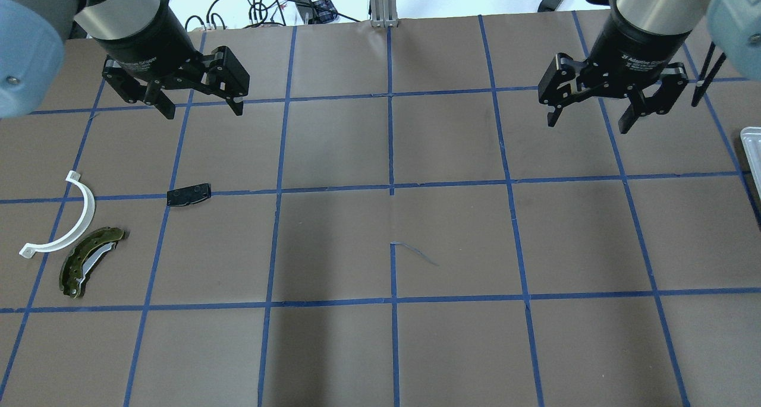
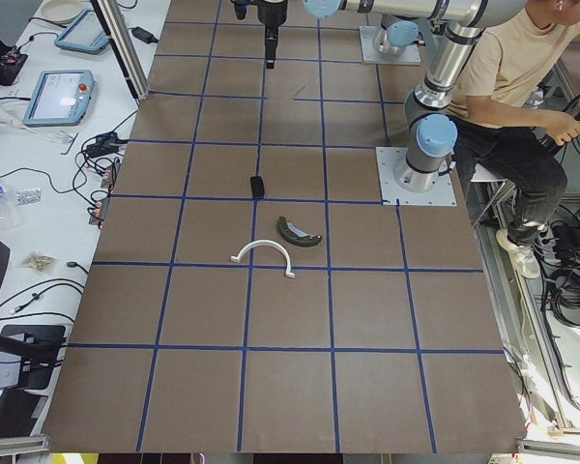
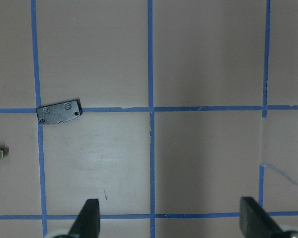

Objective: Place bearing gear from tray to pile

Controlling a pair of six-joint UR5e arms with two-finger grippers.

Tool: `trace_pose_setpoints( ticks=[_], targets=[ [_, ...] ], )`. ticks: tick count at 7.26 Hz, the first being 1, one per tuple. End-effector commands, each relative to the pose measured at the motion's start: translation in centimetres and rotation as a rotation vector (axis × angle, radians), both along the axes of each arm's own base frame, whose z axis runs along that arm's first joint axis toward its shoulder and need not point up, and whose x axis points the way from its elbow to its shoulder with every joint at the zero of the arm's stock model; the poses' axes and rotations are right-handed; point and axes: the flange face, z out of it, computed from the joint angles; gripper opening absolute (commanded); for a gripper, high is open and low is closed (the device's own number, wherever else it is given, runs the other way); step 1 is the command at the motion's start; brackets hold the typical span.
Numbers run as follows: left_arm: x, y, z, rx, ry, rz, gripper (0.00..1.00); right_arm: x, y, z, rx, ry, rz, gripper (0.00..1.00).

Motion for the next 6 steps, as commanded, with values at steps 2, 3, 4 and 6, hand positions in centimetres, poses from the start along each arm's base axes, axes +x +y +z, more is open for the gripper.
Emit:
trace_pose_setpoints(
  ticks=[2,3,4,6],
  targets=[
    [0.0,0.0,0.0,0.0,-0.001,0.0,1.0,-7.1,-0.9,-0.3,0.01,0.035,0.101,1.0],
    [0.0,0.0,0.0,0.0,-0.001,0.0,1.0,-11.0,-0.9,-0.2,0.014,0.042,0.092,1.0],
    [0.0,0.0,0.1,-0.002,0.0,0.0,1.0,-13.8,-0.9,-0.4,0.012,0.033,0.188,1.0],
    [0.0,0.0,0.0,0.0,0.0,0.0,1.0,-21.2,-1.2,-2.7,0.045,-0.009,0.189,1.0]
  ],
)
